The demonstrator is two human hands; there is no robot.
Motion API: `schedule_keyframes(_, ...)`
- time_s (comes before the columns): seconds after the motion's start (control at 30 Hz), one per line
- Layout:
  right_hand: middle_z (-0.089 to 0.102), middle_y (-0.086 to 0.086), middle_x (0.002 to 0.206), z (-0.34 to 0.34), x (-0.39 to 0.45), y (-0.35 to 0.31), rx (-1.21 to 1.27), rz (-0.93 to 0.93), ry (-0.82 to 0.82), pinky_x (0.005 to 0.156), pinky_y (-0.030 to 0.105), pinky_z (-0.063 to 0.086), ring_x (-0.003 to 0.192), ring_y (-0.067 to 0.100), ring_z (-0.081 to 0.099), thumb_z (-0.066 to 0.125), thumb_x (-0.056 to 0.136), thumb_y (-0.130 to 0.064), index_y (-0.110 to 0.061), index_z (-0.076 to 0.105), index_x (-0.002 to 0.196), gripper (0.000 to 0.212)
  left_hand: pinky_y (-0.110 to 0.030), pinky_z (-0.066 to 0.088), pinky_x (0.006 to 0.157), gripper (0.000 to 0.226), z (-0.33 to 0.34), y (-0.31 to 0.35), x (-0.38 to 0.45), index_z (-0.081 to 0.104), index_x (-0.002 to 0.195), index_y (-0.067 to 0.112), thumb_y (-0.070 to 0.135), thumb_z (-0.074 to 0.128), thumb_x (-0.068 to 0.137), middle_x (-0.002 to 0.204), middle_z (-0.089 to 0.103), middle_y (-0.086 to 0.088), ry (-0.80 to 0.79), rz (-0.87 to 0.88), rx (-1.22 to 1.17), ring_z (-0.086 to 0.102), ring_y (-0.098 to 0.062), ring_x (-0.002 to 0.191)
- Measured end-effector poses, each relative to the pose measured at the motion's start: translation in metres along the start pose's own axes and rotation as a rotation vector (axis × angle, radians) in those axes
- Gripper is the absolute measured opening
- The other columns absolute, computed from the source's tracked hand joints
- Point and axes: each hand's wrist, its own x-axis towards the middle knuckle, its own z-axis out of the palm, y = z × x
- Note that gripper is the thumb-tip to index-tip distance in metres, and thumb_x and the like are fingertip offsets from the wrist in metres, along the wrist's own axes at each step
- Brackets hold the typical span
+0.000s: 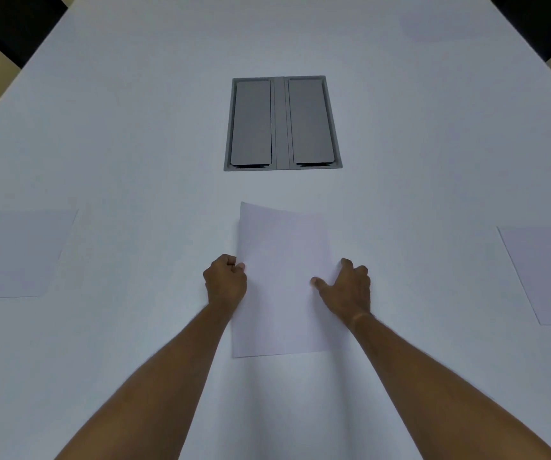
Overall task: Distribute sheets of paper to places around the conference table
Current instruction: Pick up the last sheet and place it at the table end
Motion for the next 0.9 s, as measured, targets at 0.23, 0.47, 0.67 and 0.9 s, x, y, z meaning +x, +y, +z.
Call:
schedule_keyframes(0.23, 0.055, 0.011, 0.138, -0.013, 0.014, -0.004, 0.418, 0.107, 0.009, 0.103, 0.033, 0.041, 0.127, 0.027, 0.052, 0.068, 0.090, -0.037, -0.013, 0.050, 0.139, 0.058, -0.015, 0.040, 0.058, 0.006, -0.019, 0.006, -0.003, 0.065, 0.085, 0.011, 0.011, 0.064, 0.091, 0.076, 0.062, 0.002, 0.032, 0.012, -0.143, 0.055, -0.008, 0.066)
schedule_keyframes(0.47, 0.068, 0.006, 0.093, -0.027, 0.011, -0.019, 0.663, 0.028, -0.032, 0.082, 0.030, 0.050, 0.091, 0.021, 0.064, 0.073, 0.088, -0.024, -0.014, 0.067, 0.110, 0.025, -0.015, 0.041, 0.060, 0.008, -0.039, 0.014, -0.016, 0.066, 0.084, 0.014, 0.014, 0.064, 0.091, 0.075, 0.062, 0.005, 0.053, 0.047, -0.206, 0.056, -0.005, 0.067)
schedule_keyframes(0.67, 0.066, 0.006, 0.085, -0.045, -0.003, -0.036, 0.715, -0.145, -0.021, 0.082, 0.029, 0.053, 0.081, 0.016, 0.061, 0.073, 0.088, -0.017, -0.011, 0.071, 0.090, 0.006, -0.017, 0.043, 0.062, 0.015, -0.067, 0.025, -0.032, 0.065, 0.079, 0.016, 0.023, 0.064, 0.093, 0.074, 0.063, 0.006, 0.118, 0.085, -0.246, 0.057, -0.005, 0.068)
schedule_keyframes(0.9, 0.075, 0.013, 0.093, -0.068, -0.043, -0.079, 0.775, -0.339, -0.065, 0.087, 0.033, 0.057, 0.088, 0.023, 0.070, 0.072, 0.089, -0.013, -0.012, 0.072, 0.087, 0.002, -0.014, 0.042, 0.061, 0.015, -0.128, 0.037, -0.060, 0.068, 0.077, 0.016, 0.022, 0.068, 0.090, 0.073, 0.066, 0.005, 0.250, 0.144, -0.336, 0.058, -0.004, 0.067)
